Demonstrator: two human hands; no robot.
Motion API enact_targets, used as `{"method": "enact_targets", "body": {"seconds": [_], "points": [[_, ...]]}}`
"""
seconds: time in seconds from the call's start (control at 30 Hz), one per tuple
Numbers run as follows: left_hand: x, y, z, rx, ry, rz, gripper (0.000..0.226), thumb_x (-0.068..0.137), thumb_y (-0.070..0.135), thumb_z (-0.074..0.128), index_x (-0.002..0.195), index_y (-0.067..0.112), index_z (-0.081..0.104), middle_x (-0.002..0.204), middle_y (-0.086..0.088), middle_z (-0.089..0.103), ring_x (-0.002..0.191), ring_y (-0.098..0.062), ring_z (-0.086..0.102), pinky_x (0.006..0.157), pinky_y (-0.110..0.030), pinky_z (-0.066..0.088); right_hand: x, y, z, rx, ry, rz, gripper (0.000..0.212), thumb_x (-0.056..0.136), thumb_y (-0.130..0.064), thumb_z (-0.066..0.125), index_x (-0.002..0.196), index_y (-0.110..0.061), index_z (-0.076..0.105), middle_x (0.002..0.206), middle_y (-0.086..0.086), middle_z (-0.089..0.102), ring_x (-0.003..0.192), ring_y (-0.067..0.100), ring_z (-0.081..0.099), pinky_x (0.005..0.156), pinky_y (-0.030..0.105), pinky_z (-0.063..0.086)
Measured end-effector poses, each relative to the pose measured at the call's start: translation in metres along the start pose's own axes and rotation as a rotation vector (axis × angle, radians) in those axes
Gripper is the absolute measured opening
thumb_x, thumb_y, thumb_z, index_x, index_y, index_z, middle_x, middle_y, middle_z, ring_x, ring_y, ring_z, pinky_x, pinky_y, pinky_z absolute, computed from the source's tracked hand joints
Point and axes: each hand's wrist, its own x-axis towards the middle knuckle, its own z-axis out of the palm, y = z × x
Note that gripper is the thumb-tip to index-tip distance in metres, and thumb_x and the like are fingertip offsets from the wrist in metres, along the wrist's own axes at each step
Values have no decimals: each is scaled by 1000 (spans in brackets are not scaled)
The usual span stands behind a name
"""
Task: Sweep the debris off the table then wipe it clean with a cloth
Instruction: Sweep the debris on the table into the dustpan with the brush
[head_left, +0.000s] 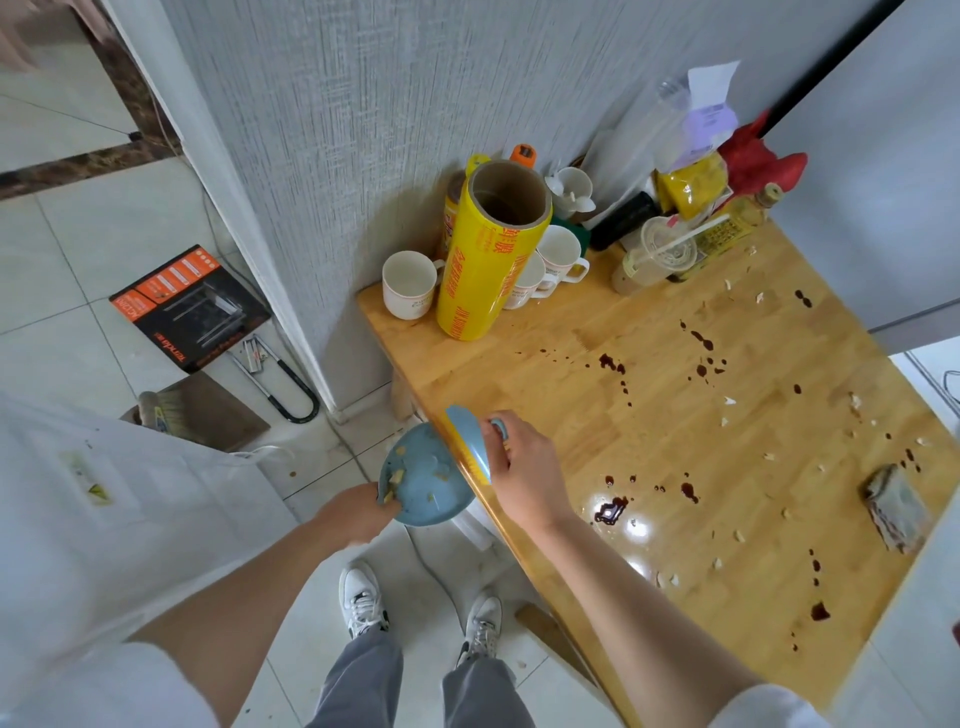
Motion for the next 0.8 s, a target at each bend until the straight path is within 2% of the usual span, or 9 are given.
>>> {"method": "enact_targets", "body": {"seconds": [0.2, 0.4, 0.47, 0.57, 0.7, 0.8], "points": [[-7, -10, 11, 33, -9, 2, 35, 92, 47, 46, 76, 16, 48, 69, -5, 56, 63, -19, 53, 63, -30, 41, -18, -6, -2, 79, 5, 30, 20, 106, -22, 48, 103, -12, 65, 62, -17, 45, 53, -2, 47, 49, 11, 31], [-21, -8, 31, 76, -31, 1, 32, 89, 45, 48, 79, 16, 55, 69, -3, 58, 62, -18, 54, 63, -29, 42, -33, 8, -36, 74, 42, 85, 20, 106, -29, 46, 104, -16, 62, 56, -7, 50, 46, 12, 45, 44, 18, 27], [-24, -4, 41, 110, -34, 11, 33, 87, 48, 45, 77, 17, 53, 69, -1, 56, 62, -17, 52, 62, -29, 41, -41, 18, -58, 57, 81, 122, 19, 106, -30, 46, 105, -18, 61, 56, -2, 55, 46, 16, 48, 43, 22, 29], [-35, 7, 57, 190, -35, 34, 28, 95, 43, 44, 77, 23, 54, 71, 5, 58, 64, -11, 53, 60, -25, 39, -61, 48, -100, 8, 156, 218, 15, 106, -34, 45, 103, -27, 58, 61, 6, 62, 51, 21, 58, 45, 36, 40], [-48, 8, 81, 179, -55, 33, 15, 96, 42, 48, 92, 31, 57, 87, 8, 61, 76, -8, 57, 61, -20, 41, -97, 110, -172, -57, 309, 411, 21, 104, -38, 44, 107, -25, 60, 74, 12, 67, 70, 34, 67, 59, 50, 55], [-62, 12, 109, 165, -60, 27, 14, 95, 42, 51, 91, 30, 56, 82, 7, 58, 73, -9, 55, 59, -21, 40, -124, 147, -218, -134, 336, 458, 25, 106, -35, 43, 112, -18, 60, 80, 14, 65, 74, 36, 65, 60, 47, 53]]}}
